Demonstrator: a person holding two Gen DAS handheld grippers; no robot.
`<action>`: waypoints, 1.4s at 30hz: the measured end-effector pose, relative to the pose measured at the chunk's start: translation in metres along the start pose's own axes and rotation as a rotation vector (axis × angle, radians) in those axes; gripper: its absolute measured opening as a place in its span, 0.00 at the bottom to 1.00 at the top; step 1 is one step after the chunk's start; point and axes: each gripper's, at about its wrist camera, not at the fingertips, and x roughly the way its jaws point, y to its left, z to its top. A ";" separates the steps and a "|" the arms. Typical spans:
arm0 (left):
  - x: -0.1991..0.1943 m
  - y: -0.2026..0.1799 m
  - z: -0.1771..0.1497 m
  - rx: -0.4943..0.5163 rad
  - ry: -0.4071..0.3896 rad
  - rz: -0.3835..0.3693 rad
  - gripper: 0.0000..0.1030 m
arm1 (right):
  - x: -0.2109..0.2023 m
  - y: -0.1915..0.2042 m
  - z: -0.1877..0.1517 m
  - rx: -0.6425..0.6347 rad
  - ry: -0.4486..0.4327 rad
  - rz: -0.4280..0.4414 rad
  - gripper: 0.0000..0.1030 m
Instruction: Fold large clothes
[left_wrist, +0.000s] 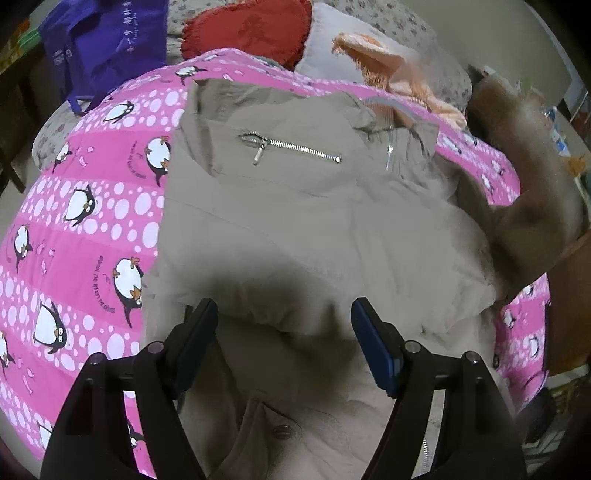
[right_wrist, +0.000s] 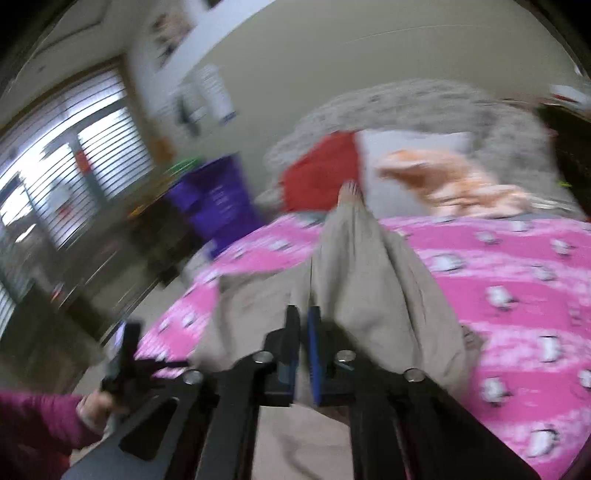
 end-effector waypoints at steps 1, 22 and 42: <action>-0.001 0.002 0.000 -0.006 -0.006 -0.003 0.72 | 0.009 0.008 -0.005 -0.011 0.027 0.020 0.01; 0.078 -0.075 0.061 -0.092 0.010 -0.238 0.80 | -0.015 -0.026 -0.114 0.209 0.193 -0.131 0.52; -0.002 0.000 0.055 -0.275 -0.070 -0.179 0.04 | 0.007 -0.043 -0.124 0.187 0.221 -0.300 0.61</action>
